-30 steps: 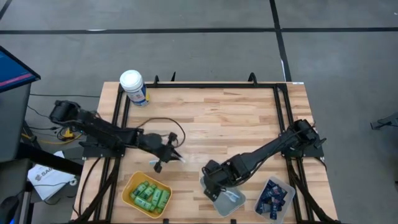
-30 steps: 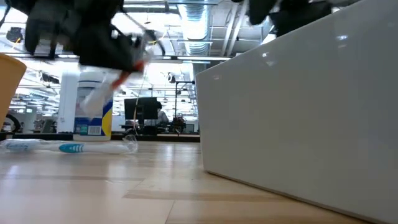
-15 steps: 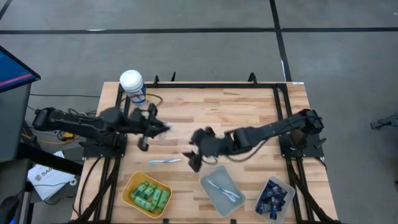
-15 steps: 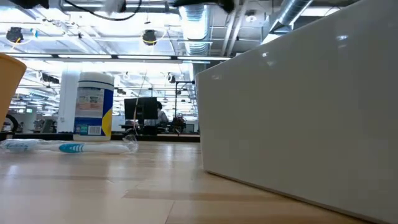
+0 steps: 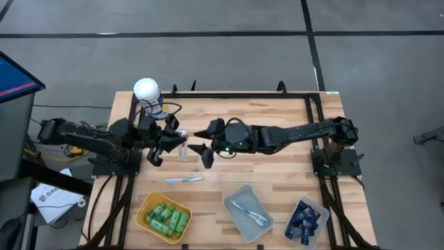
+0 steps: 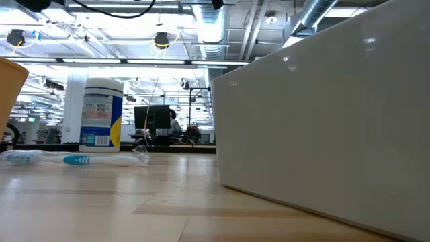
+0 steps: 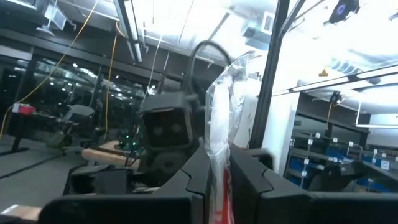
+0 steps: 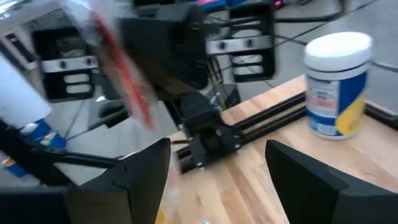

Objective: Pick & Place Travel size toiletries
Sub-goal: Put the red toothbrush into the gray bin

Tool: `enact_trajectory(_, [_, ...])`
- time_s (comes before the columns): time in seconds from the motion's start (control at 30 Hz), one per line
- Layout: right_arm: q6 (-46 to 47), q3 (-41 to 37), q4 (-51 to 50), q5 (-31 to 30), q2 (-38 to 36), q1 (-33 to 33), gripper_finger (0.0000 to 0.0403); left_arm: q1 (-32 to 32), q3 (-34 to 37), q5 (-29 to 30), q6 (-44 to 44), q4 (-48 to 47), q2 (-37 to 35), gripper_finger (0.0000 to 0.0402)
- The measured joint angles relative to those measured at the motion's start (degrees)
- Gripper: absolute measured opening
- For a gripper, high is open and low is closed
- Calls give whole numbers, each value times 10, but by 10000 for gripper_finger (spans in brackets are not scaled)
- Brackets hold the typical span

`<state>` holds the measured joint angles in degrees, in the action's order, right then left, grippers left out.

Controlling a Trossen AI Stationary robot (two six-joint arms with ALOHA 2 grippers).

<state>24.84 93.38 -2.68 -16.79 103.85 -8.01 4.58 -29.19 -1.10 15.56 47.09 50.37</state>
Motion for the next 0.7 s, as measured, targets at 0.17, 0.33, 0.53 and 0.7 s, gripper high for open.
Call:
enact_trajectory(0.17, [-6, 0, -4, 5, 0, -7, 255, -8, 0, -2, -1, 23, 30, 25])
enact_trajectory(0.33, [-19, 0, 0, 4, 0, -13, 255, -15, 0, -2, -1, 43, 49, 26])
enact_trajectory(0.53, [-19, 0, 4, 5, 0, -12, 255, -15, 0, 1, 1, 74, 64, 26])
enact_trajectory(0.7, [-29, 0, 34, 5, 0, -9, 252, -15, 0, 1, 17, 78, 72, 26])
